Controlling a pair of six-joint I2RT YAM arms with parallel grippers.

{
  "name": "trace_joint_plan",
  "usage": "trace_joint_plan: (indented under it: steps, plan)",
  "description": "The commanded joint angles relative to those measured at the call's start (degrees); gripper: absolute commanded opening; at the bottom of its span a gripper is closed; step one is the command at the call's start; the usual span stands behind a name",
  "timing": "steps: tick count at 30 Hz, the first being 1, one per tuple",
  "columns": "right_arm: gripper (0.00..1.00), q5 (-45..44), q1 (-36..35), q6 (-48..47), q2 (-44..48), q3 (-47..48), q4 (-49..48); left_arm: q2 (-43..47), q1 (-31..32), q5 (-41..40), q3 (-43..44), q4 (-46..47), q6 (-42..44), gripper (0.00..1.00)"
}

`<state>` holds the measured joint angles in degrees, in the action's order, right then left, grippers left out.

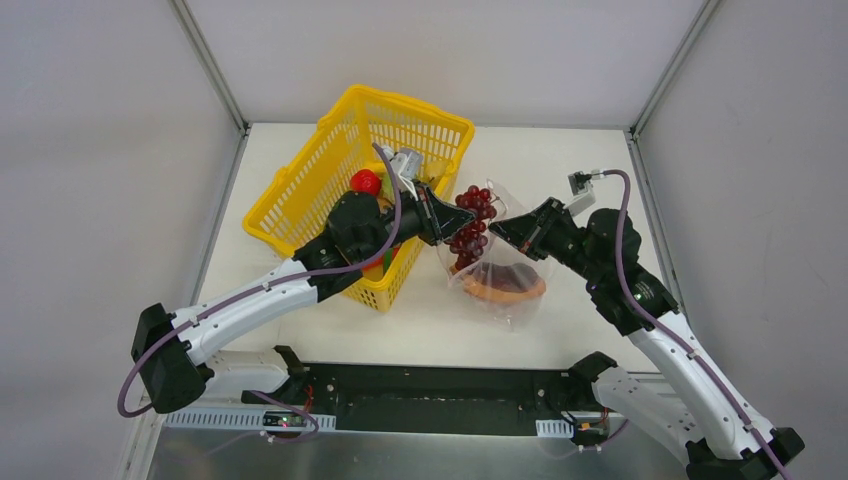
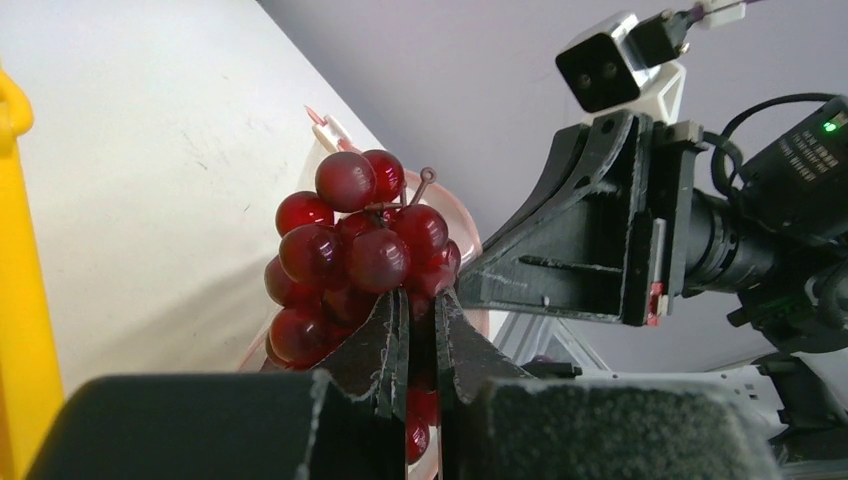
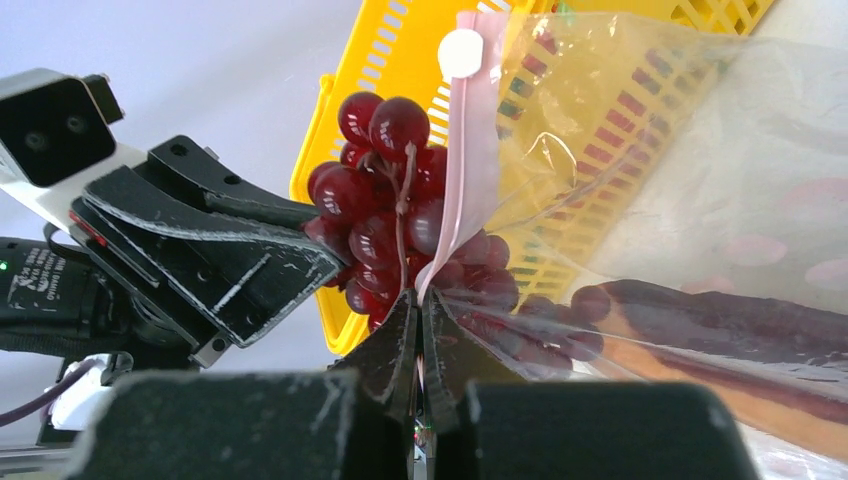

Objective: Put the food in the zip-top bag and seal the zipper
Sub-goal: Place the fake fruit in the zipper food storage bag.

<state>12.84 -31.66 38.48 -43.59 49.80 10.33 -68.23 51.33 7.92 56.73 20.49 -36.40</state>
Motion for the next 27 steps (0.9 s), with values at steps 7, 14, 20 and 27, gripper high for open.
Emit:
trace_joint_plan:
  steps: [7,14,20,27]
  plan:
    - [0.00,-0.82,0.60,3.04,1.37,2.37,-4.53,2.67,2.23,-1.36,0.04,1.37,5.27,0.00]
    - [0.00,-2.56,0.90,5.02,0.96,2.26,-4.63,5.08,6.09,-3.31,0.09,-5.42,16.94,0.00]
    - [0.00,-3.02,1.26,6.14,0.24,1.94,-4.62,5.96,7.09,0.09,-1.23,-2.99,21.21,0.00]
    - [0.00,1.79,1.37,4.89,-0.18,1.06,-6.88,1.41,7.67,2.89,4.58,-10.04,24.96,0.00]
